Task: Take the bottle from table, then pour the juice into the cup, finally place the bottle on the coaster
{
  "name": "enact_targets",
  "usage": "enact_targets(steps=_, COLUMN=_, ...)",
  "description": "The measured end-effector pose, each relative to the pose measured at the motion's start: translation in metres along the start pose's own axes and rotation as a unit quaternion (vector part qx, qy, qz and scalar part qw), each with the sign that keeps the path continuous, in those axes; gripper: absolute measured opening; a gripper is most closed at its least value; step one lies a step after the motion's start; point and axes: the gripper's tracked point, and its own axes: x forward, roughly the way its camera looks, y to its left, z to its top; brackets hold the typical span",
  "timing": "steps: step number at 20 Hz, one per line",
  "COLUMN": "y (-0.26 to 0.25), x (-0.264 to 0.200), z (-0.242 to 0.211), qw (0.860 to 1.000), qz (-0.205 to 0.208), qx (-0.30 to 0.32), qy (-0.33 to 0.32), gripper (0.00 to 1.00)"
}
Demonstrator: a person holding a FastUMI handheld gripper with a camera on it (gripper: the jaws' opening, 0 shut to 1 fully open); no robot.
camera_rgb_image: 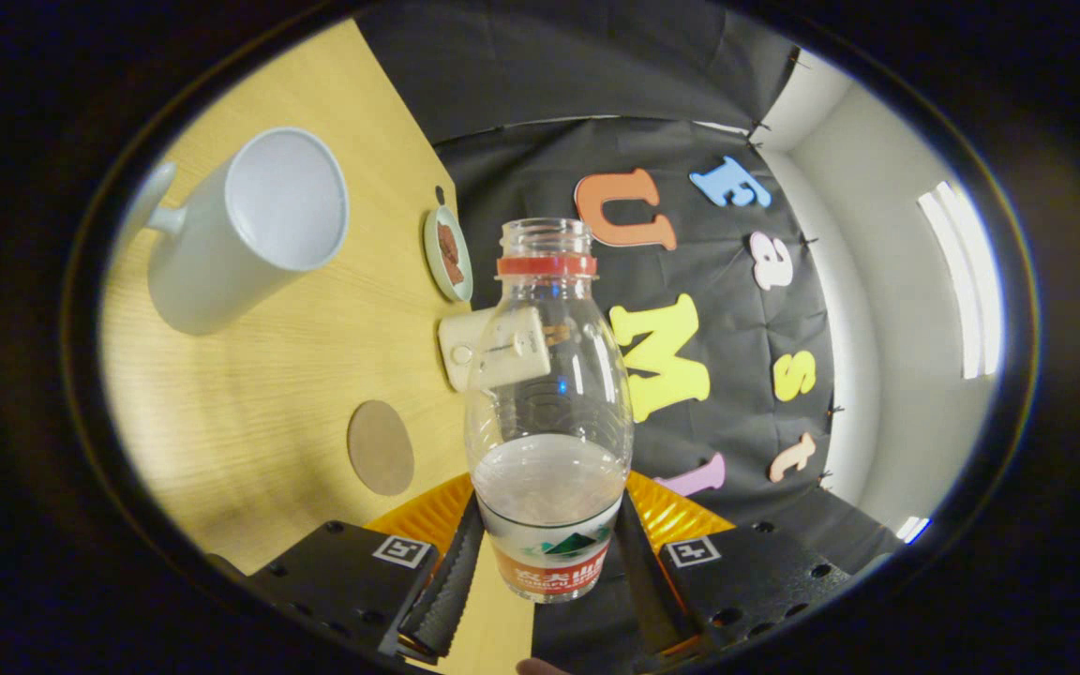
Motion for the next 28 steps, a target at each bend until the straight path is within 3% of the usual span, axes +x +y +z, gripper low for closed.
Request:
enact_targets(steps=15, y=-0.014, x=-0.006, z=0.022, qw=0.989, qz=-0.012, qx=-0.139, qy=-0.040, gripper=0.76)
enact_targets(steps=28, y=-0.032, x=-0.010, z=0.032, qw=0.982, qz=-0.024, qx=-0.179, qy=-0.051, gripper=0.76)
